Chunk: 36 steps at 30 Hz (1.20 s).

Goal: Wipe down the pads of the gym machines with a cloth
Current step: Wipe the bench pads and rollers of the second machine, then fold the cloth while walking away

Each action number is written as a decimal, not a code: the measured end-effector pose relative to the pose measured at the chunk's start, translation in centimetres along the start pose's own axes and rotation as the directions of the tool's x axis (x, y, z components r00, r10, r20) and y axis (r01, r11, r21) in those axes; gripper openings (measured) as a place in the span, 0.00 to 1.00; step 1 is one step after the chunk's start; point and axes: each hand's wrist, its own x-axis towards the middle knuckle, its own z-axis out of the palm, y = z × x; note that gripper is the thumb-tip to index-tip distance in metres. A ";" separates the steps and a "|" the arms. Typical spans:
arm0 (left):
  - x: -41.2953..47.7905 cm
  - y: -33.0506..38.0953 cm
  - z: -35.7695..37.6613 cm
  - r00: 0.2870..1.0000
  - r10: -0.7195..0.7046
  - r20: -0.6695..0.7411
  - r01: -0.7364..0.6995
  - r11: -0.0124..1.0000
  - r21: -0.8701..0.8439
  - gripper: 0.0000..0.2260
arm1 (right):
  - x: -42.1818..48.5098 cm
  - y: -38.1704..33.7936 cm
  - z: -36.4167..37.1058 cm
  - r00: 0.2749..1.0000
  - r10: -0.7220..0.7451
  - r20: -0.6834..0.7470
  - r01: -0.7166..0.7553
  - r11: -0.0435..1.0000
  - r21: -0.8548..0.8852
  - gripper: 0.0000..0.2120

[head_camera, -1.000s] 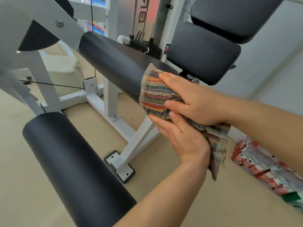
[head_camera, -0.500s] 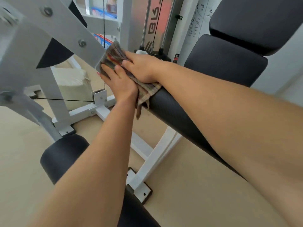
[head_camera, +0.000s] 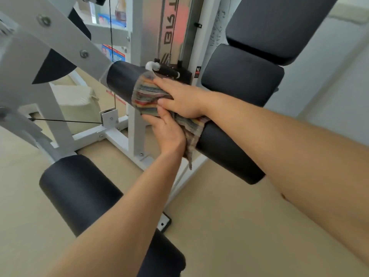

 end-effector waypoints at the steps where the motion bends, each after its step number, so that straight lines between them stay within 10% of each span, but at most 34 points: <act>1: -2.0 -0.3 0.7 1.000 -0.013 0.013 0.013 1.000 -0.012 0.30 | -2.3 0.9 0.1 1.000 0.016 0.003 -0.016 1.000 0.001 0.33; 11: -18.9 -3.3 6.6 1.000 -0.003 0.005 0.004 0.996 -0.088 0.28 | -19.1 5.6 1.6 0.993 0.007 -0.119 -0.014 0.998 -0.058 0.28; 16: -23.3 -2.1 6.2 0.970 -0.201 0.139 0.185 0.976 0.118 0.24 | -24.0 5.7 3.8 0.917 0.173 -0.358 -0.058 0.950 0.308 0.21; 22: -26.4 5.8 2.8 0.873 -0.478 0.098 0.435 0.853 0.289 0.14 | -27.8 2.4 -1.1 0.867 0.473 -0.156 -0.330 0.779 0.533 0.11; 26: -29.0 12.7 -0.3 0.876 -0.459 0.150 0.359 0.826 0.434 0.10 | -29.2 -0.7 -4.5 0.672 0.646 0.361 -0.551 0.110 0.827 0.06; 29: -31.8 18.2 -3.7 0.843 -0.501 0.196 0.371 0.806 0.461 0.07 | -31.1 -3.4 -8.3 0.560 0.427 0.711 -0.684 -0.247 0.687 0.14; 36: -37.5 28.9 -11.5 0.732 -0.681 -0.016 0.636 0.676 0.373 0.17 | -34.3 -10.6 -16.8 0.614 0.115 0.781 -0.773 -0.111 0.624 0.12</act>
